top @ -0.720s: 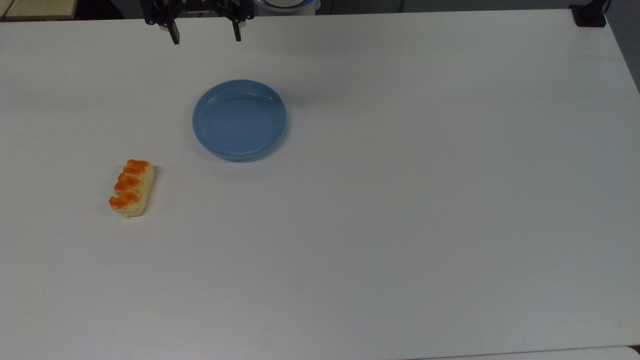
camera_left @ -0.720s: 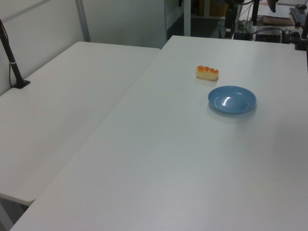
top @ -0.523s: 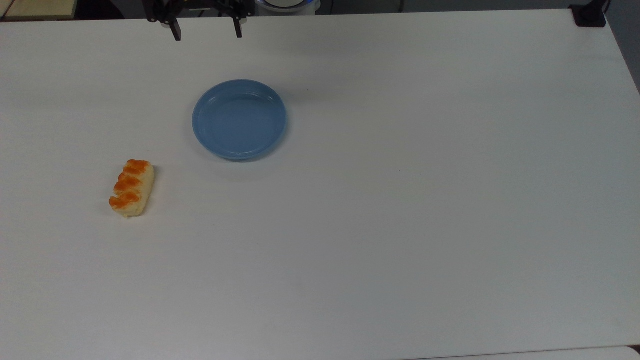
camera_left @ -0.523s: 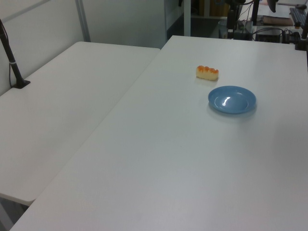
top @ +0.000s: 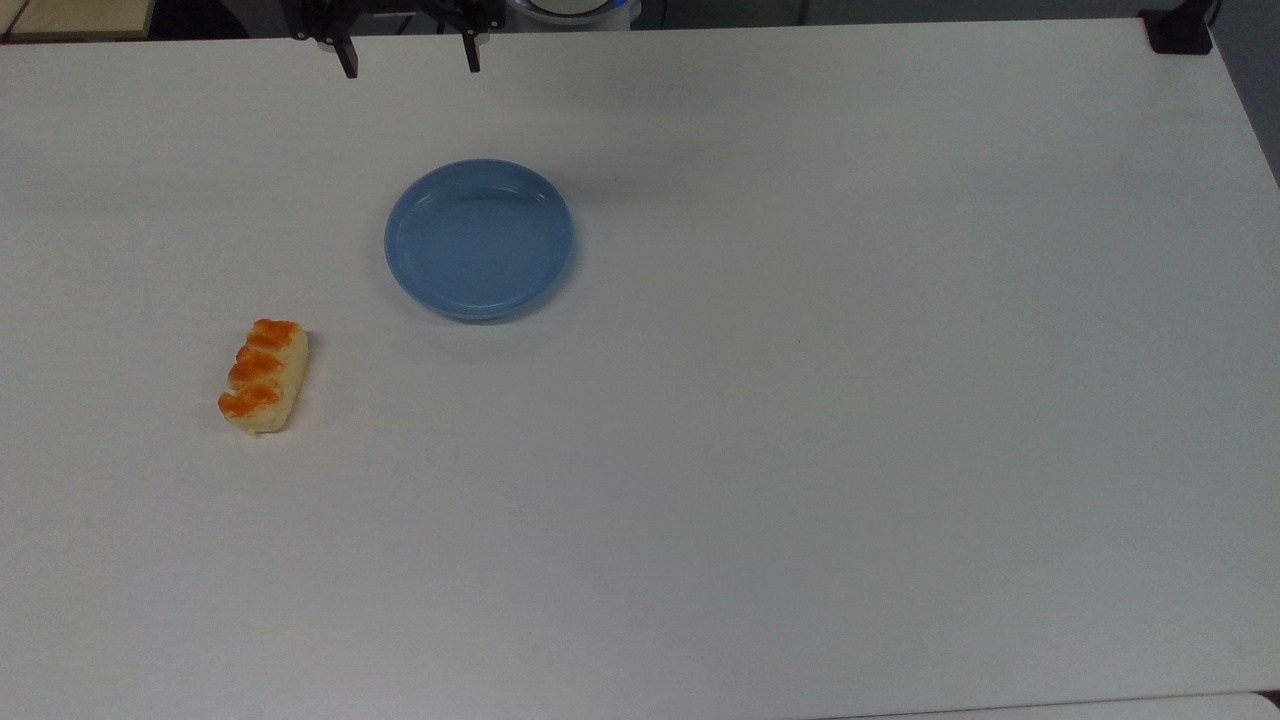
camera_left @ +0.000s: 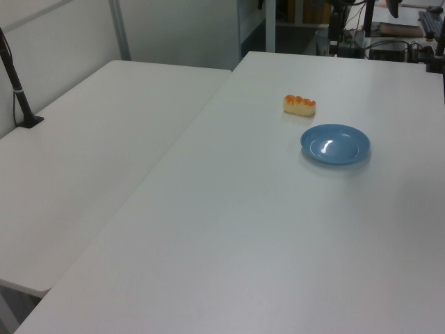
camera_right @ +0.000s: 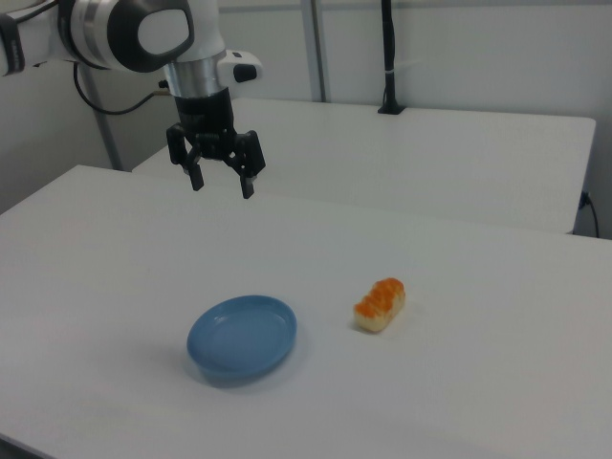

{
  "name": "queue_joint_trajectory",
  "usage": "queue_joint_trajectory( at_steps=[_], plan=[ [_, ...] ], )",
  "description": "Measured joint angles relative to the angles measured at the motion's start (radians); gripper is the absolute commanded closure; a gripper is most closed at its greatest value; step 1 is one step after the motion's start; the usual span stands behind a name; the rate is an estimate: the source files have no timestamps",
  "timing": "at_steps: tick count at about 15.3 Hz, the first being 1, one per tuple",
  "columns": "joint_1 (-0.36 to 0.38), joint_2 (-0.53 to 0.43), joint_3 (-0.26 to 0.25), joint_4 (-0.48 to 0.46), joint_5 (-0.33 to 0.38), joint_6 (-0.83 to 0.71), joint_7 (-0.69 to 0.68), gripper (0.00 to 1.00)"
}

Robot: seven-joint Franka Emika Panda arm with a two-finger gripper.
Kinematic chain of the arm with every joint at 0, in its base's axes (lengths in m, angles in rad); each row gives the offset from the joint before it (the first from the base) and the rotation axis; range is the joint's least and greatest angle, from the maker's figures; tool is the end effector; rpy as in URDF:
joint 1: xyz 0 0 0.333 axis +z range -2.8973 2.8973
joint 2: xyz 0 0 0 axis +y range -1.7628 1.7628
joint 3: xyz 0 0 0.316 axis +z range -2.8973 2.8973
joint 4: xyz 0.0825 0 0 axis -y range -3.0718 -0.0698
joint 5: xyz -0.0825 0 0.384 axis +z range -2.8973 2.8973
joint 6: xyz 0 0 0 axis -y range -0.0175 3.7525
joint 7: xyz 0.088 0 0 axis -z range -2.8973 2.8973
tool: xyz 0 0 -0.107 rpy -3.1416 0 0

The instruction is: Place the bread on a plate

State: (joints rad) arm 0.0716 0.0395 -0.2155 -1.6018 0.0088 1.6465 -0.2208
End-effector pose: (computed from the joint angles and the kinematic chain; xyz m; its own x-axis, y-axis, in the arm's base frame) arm 0.5666 -0.0789 0.5947 0.9971 0.0764 0.0060 0.0764 -0.9971 0.0010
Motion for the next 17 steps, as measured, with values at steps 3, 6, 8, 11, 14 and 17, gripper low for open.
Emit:
queue_joint_trajectory(
  at_steps=[3,6,8,11,14,17],
  plan=[
    [0.000,0.000,0.000,0.000,0.000,0.000,0.000,0.00],
    [0.000,0.000,0.000,0.000,0.000,0.000,0.000,0.00],
    [0.000,0.000,0.000,-0.001,0.000,0.000,0.000,0.00],
    [0.000,0.001,-0.001,-0.004,-0.001,0.000,0.000,0.00],
    [-0.001,0.006,-0.025,-0.007,-0.002,0.022,-0.002,0.00],
    [-0.001,0.025,-0.073,-0.012,-0.002,0.064,-0.035,0.00]
  ],
)
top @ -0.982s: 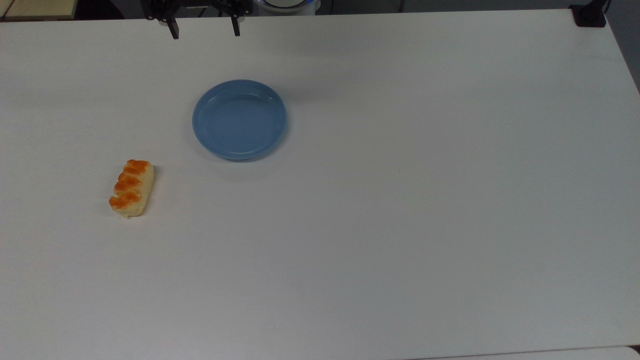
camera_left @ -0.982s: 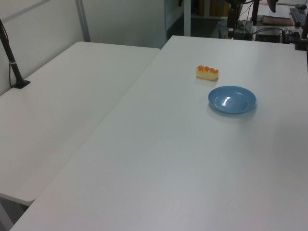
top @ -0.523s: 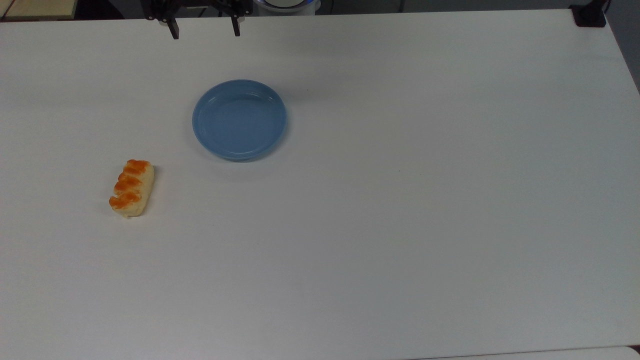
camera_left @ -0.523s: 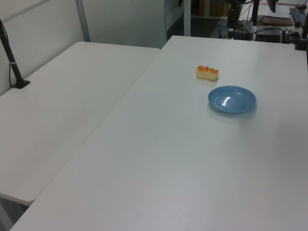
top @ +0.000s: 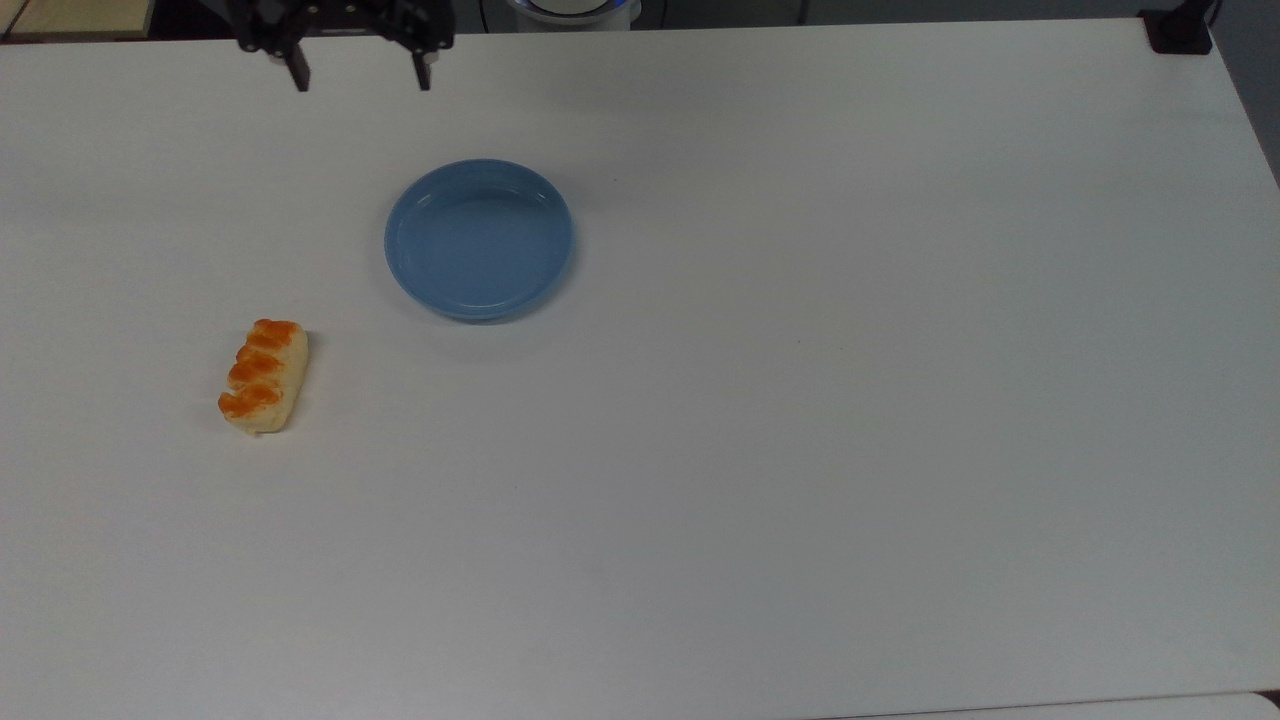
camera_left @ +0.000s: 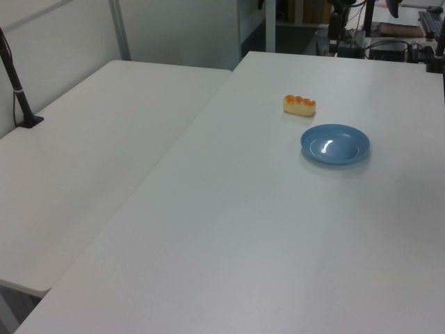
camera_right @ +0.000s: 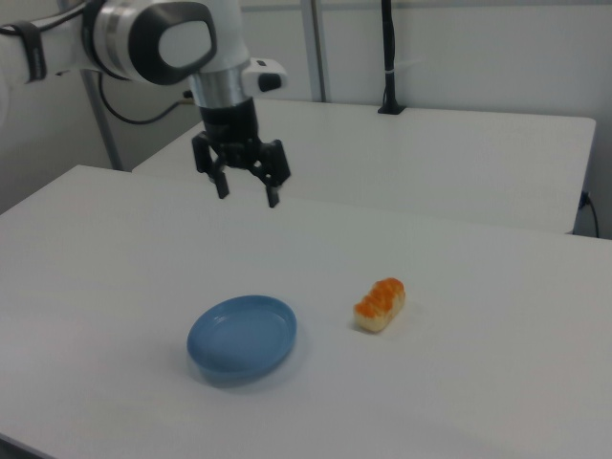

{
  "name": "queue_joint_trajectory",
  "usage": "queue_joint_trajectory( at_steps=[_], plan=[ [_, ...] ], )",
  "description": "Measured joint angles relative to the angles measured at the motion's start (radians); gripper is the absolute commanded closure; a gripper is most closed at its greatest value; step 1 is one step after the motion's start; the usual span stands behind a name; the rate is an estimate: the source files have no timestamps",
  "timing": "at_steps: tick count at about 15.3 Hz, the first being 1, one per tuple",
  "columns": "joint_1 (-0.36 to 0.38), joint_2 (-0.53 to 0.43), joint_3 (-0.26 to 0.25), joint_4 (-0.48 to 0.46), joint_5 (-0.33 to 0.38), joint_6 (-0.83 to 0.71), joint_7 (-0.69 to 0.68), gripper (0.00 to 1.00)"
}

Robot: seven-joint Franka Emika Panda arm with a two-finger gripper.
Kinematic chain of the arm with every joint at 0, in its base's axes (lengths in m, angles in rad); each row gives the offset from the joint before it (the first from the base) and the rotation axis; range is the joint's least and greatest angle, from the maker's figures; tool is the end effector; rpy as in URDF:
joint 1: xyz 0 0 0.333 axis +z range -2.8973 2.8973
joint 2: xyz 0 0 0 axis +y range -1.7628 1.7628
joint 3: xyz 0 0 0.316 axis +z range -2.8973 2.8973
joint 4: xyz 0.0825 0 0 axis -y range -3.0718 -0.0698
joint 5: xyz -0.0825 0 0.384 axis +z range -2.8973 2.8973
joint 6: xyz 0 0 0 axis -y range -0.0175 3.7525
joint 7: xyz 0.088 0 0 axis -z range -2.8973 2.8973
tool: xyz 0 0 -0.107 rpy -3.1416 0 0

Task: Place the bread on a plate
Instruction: 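Move the open gripper over the orange-topped bread roll and lower it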

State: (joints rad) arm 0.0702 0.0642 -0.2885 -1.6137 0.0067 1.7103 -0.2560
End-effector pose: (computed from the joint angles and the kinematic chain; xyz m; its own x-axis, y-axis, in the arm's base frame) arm 0.5713 -0.1211 0.5814 0.9988 0.0381 0.0310 0.0374 -0.9991 0.0201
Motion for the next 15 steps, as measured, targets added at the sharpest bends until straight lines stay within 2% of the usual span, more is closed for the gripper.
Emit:
queue_joint_trajectory(
  at_steps=[3,6,10,15],
  plan=[
    [-0.001,0.056,-0.048,-0.012,0.000,0.079,-0.077,0.00],
    [-0.002,0.155,-0.084,-0.031,0.000,0.252,-0.111,0.00],
    [-0.015,0.234,-0.138,-0.030,0.000,0.317,-0.130,0.00],
    [-0.058,0.304,-0.143,-0.035,0.033,0.409,-0.130,0.00]
  ],
)
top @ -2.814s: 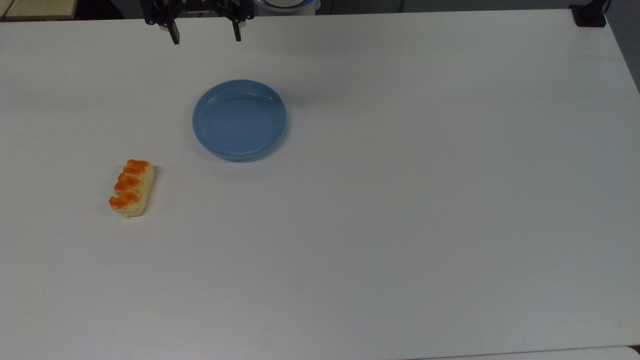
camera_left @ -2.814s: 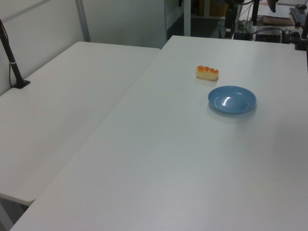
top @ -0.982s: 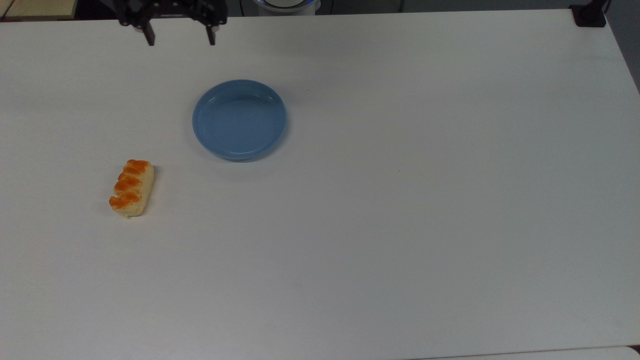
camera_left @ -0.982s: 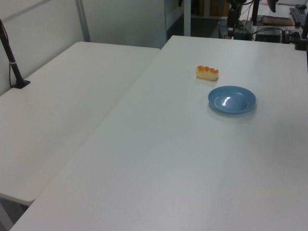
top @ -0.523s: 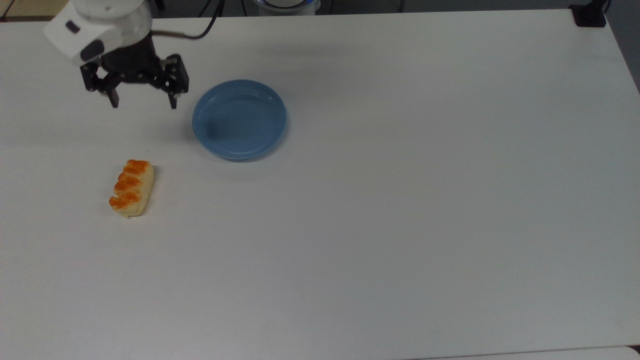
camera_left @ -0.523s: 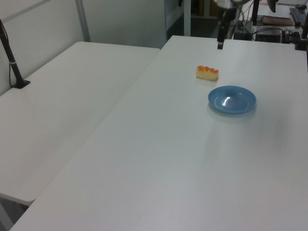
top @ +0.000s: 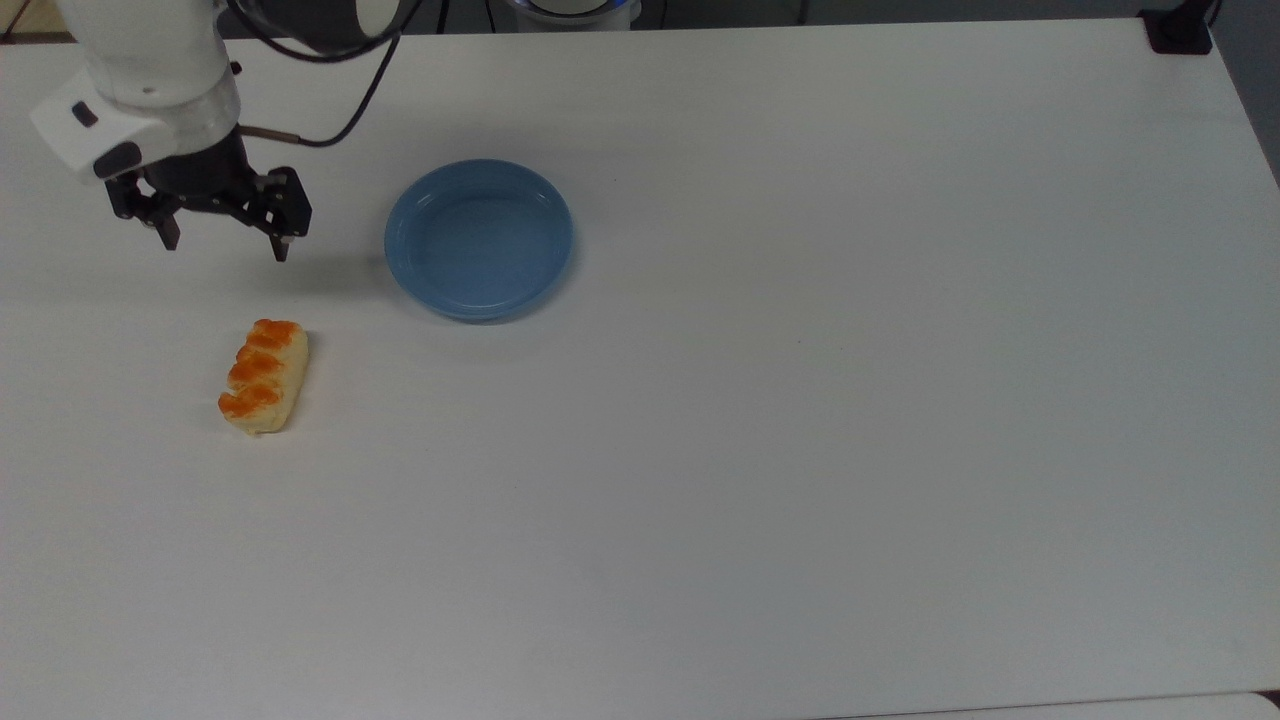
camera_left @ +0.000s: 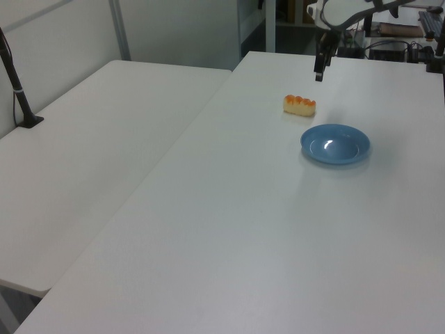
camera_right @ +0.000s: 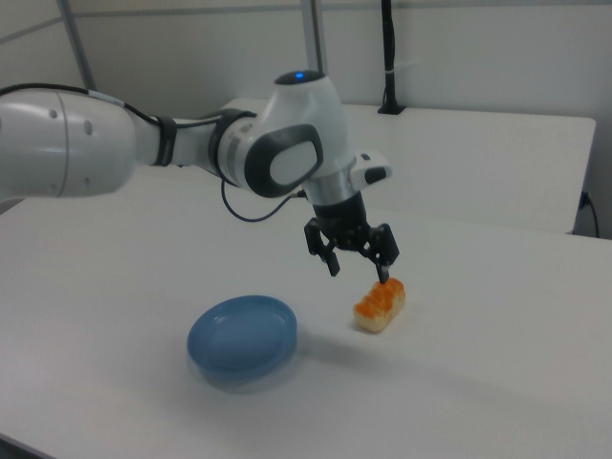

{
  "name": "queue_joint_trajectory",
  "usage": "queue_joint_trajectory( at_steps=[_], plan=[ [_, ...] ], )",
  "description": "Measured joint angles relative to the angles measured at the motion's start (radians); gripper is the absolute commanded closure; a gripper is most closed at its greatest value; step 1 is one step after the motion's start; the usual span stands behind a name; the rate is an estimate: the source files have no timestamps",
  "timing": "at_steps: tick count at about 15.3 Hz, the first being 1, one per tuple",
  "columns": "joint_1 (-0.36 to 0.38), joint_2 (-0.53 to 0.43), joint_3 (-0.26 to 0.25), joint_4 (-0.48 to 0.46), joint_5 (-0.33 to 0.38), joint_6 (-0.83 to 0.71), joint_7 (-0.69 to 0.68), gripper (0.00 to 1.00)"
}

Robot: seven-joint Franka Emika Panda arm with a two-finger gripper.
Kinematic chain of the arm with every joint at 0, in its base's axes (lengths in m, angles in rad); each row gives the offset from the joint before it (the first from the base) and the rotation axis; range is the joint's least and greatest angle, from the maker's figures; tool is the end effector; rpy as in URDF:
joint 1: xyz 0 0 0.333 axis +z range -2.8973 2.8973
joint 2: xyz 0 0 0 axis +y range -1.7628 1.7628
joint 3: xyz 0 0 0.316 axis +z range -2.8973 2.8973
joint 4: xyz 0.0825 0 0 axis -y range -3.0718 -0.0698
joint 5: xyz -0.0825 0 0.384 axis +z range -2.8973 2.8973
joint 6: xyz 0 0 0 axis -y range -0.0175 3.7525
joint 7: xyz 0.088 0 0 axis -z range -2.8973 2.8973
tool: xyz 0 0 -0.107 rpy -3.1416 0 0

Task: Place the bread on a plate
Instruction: 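Move the open gripper over the orange-topped bread roll and lower it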

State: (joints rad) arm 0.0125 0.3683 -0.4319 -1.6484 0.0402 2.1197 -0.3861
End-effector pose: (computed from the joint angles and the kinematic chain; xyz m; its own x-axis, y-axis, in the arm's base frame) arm 0.6238 -0.2412 0.4291 0.9966 -0.0094 0.0821 -0.0223 -0.9874 0.1567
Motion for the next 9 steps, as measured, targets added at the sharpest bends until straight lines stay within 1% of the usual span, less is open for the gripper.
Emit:
queue_joint_trajectory(
  at_steps=[5,9],
  plan=[
    [0.002,0.103,0.000,-0.002,0.101,0.103,0.000,0.00],
    [0.001,0.138,0.000,-0.002,0.135,0.153,0.000,0.00]
  ],
)
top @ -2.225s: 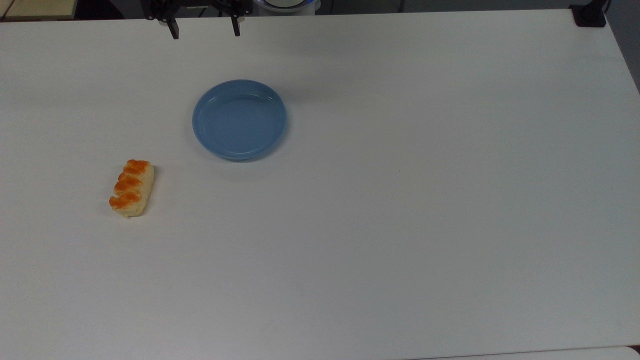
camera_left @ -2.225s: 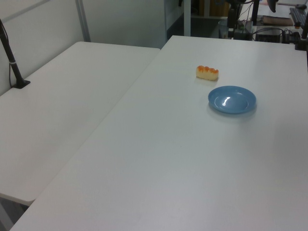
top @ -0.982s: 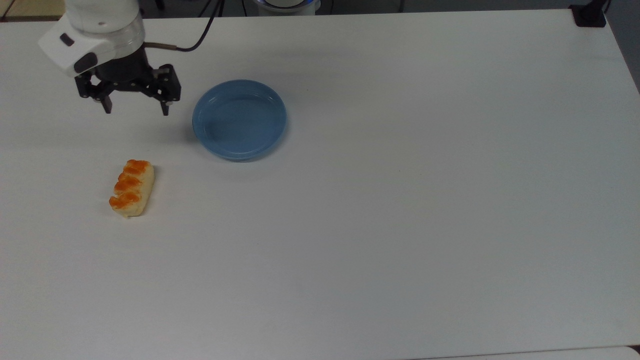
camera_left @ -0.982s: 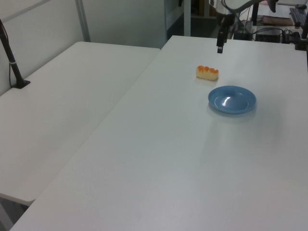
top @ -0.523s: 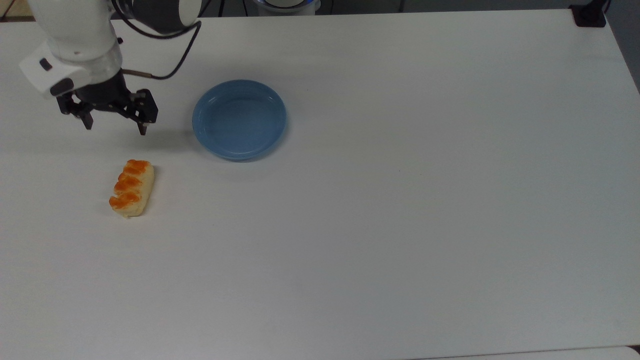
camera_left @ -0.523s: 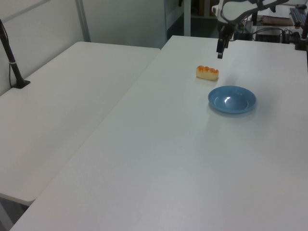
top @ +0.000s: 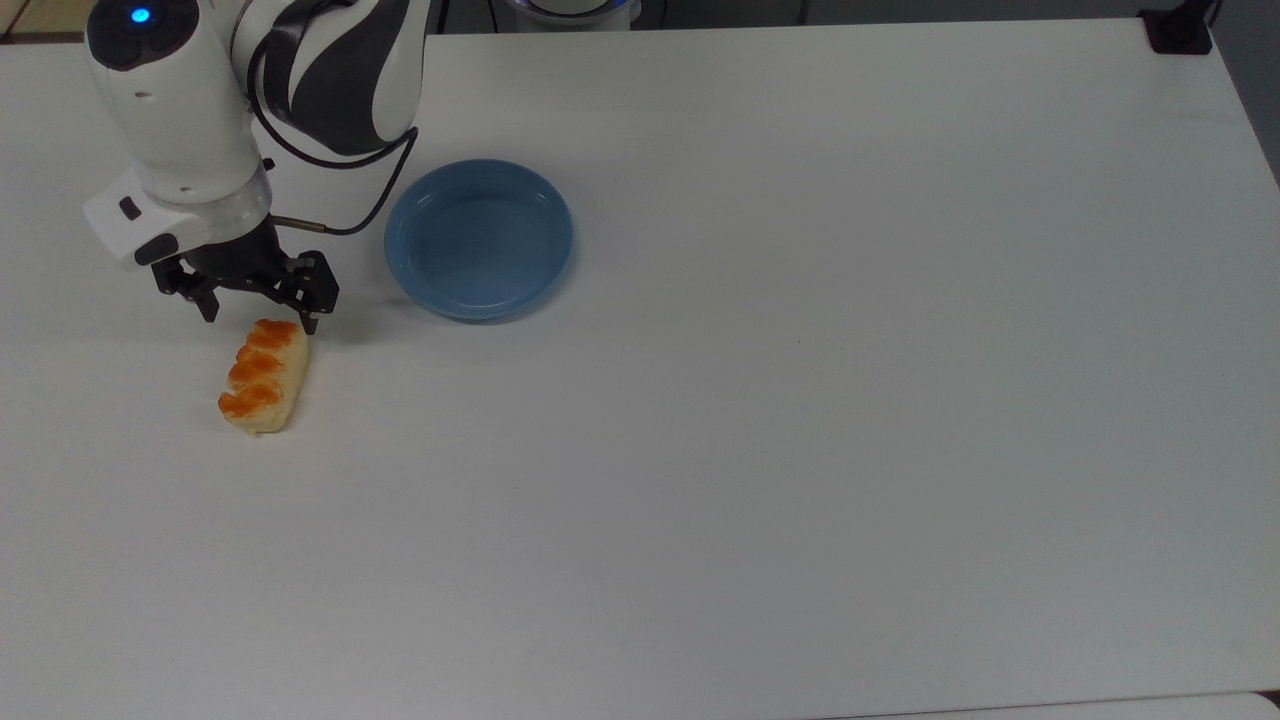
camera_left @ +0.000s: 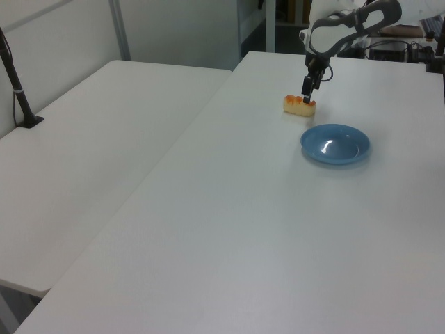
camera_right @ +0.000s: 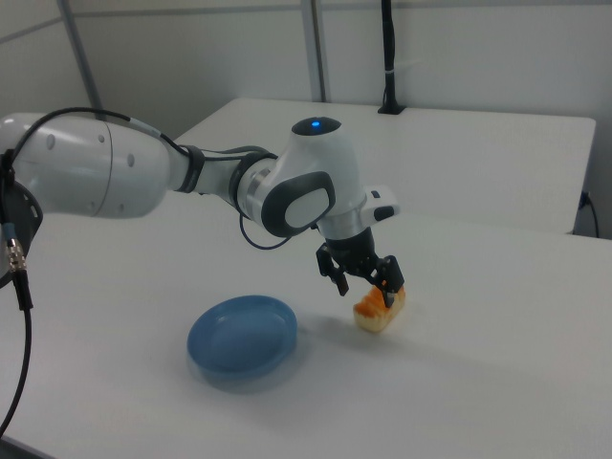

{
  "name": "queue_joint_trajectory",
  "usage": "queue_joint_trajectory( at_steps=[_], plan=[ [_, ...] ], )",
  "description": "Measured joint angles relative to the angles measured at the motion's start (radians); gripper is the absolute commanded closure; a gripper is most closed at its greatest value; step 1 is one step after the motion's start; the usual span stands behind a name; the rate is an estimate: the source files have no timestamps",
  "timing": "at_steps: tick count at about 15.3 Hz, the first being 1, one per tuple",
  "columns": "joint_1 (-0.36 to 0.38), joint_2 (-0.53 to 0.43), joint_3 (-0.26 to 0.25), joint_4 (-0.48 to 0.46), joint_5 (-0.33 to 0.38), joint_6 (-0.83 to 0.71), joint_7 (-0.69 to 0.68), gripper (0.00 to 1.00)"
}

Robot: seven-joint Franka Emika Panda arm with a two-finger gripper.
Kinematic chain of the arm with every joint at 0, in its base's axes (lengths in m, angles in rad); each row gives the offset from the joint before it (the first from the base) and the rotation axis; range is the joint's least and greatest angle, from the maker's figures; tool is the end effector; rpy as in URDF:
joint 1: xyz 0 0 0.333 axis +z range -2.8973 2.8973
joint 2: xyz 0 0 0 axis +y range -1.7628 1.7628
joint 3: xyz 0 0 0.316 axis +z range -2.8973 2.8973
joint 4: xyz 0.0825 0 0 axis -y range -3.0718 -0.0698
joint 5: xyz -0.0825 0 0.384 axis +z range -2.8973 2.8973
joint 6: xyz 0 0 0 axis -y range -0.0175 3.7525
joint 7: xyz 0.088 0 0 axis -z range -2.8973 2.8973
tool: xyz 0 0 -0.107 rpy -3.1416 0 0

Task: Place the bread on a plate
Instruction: 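Move the open gripper over the orange-topped bread roll and lower it, then close the gripper on the bread roll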

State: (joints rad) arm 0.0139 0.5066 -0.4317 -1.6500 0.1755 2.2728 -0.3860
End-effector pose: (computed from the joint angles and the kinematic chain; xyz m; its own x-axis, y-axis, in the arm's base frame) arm 0.6475 -0.2405 0.3560 0.9891 -0.0612 0.1342 -0.0765 -0.9907 0.1126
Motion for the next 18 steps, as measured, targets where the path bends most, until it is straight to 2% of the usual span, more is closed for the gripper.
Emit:
queue_joint_trajectory(
  at_steps=[4,5,12,18],
  plan=[
    [0.000,0.036,0.000,0.000,0.062,0.068,0.000,0.00],
    [0.000,0.046,0.001,0.000,0.067,0.082,0.000,0.03],
    [0.001,0.092,0.009,0.002,0.077,0.155,0.001,0.42],
    [0.001,0.084,0.008,0.016,0.077,0.155,0.001,0.43]
  ],
)
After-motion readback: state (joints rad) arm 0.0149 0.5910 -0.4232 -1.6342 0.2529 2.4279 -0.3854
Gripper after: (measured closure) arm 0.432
